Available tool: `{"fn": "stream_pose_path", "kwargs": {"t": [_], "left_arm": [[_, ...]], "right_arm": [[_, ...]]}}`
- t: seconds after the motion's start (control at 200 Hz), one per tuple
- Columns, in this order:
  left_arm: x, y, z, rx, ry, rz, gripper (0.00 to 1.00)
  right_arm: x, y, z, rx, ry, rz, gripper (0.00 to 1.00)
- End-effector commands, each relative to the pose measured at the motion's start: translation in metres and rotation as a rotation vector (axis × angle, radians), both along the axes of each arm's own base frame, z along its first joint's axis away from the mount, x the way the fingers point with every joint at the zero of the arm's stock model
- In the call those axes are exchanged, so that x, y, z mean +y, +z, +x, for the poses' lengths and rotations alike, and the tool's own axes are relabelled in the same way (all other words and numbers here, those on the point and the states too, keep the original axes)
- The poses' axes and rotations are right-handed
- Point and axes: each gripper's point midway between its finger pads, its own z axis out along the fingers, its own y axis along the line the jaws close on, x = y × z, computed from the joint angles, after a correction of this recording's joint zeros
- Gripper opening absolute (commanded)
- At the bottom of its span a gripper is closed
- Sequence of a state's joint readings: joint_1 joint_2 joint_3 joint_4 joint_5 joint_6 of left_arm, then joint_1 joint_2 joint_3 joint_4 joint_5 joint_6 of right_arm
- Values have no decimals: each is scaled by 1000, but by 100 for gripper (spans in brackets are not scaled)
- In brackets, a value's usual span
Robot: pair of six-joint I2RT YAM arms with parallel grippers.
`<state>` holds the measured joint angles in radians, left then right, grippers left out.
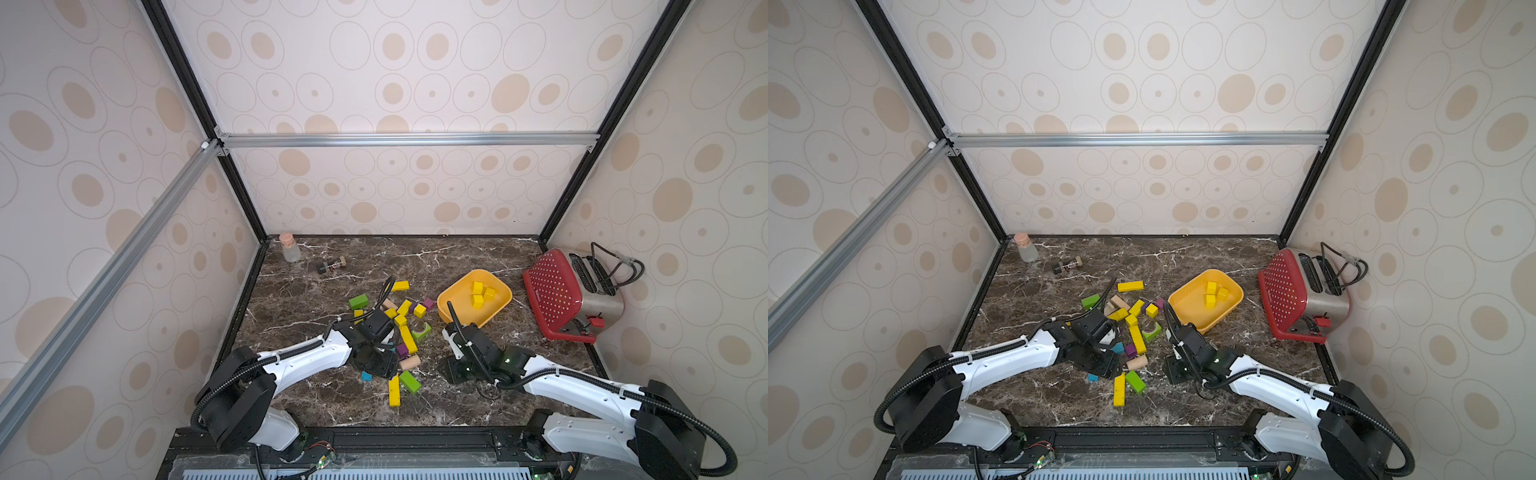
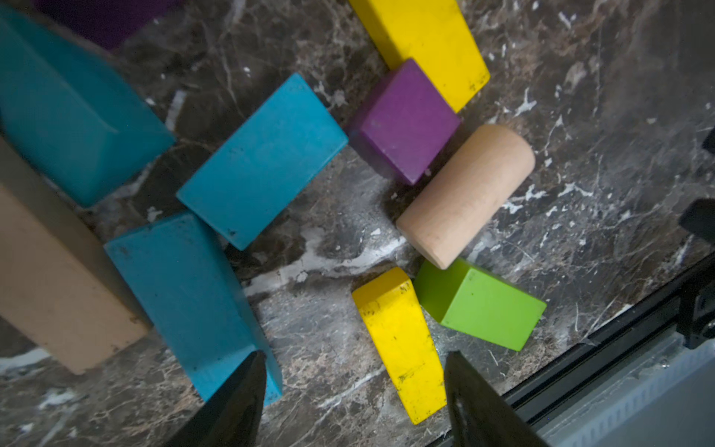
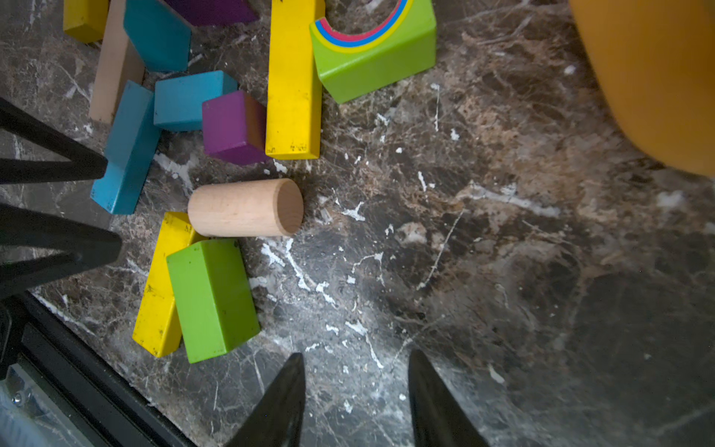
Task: Pick out the yellow building blocks
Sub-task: Pick up the building block from the center of the board.
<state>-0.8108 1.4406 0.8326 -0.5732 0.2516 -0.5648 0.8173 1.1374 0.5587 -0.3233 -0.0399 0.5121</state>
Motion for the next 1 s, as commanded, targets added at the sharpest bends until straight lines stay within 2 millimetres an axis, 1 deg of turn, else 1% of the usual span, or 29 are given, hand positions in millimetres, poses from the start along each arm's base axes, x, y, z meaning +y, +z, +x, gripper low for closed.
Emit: {"fn": "stream_pose_path", "kwargs": {"t": [0.0, 0.185, 0.23, 0.25, 0.321, 0.426, 0.591, 0.861, 0.992], "left_arm": [[4, 0, -12, 19, 22, 38, 72], [-5, -6, -20, 38, -3, 63, 72], [-6, -8, -21, 41, -1, 71, 72], [-1, -10, -25, 60, -2, 93, 72], [-1, -11, -28, 67, -3, 99, 72], [-3, -12, -28, 64, -9, 106, 72], [-5, -15, -28, 69, -21, 124, 71], [1, -20, -29, 72, -35, 183, 68], [1, -21, -28, 69, -41, 192, 66]], "right_arm": [[-2, -2, -2, -2, -8, -9, 45], [-2, 0, -1, -3, 6, -19, 45], [-3, 0, -2, -5, 5, -24, 45], [-3, 1, -2, -6, 5, -24, 45], [-5, 0, -3, -3, 2, -26, 45], [-8, -3, -6, 4, -2, -29, 45], [-8, -2, -5, -2, -3, -35, 45], [-11, -5, -5, -5, -1, -50, 45], [-12, -7, -5, -6, -2, -53, 45]]}}
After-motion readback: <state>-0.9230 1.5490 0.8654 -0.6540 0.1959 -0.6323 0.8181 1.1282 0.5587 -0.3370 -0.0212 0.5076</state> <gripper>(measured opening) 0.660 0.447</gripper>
